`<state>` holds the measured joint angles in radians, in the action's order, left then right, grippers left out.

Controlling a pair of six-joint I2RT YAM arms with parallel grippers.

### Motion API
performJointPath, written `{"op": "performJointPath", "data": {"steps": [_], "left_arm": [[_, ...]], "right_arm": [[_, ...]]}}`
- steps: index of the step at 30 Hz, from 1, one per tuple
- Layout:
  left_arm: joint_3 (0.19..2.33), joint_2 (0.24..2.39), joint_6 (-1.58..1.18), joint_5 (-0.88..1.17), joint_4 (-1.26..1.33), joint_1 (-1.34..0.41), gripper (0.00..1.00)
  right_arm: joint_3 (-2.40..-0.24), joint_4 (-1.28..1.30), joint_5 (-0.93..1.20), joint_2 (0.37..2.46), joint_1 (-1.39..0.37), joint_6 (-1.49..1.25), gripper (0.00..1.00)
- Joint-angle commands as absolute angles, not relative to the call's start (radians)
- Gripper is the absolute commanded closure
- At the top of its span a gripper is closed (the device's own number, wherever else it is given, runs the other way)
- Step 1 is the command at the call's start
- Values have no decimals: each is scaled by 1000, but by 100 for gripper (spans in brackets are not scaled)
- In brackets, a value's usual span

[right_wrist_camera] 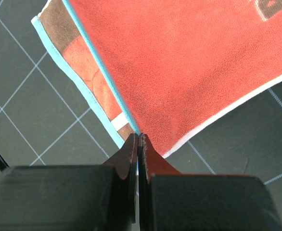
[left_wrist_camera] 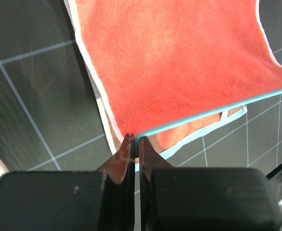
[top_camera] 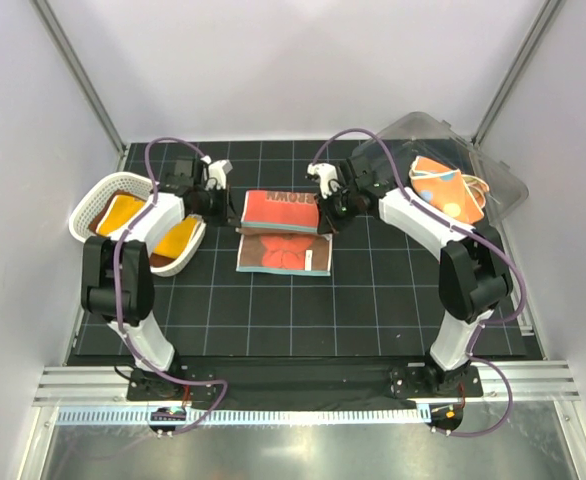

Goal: Fold and stack the towels
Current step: Fold the towel

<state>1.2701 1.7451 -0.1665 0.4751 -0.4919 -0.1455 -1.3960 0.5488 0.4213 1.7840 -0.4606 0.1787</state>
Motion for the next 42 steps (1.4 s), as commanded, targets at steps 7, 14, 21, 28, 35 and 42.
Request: {"op": "performJointPath", "data": {"steps": [7,14,21,28,35,42], "left_arm": [[1232,1629,-167,388,-502,-164,100],[1141,1603,-201,361,-476,-187,100],[1104,1595,-206,287,-462,-190,100],[1081,1591,-178,219,-477,-202,100],[1065,1600,-172,156,-480,-236,99],[1037,1574,-184,132,-500,-255,84]], "right_arm": [[-1371,589,356,1663,-471,175,99],[-1234,535,339,1603,-509,126,99],[-1132,453,330,1612,-545,100,99],[-1115,452,322,1637,-546,101,99],[-1089,454,290,1655,-560,109,99],[-1063,462,252,1640,-580,92,87]]}}
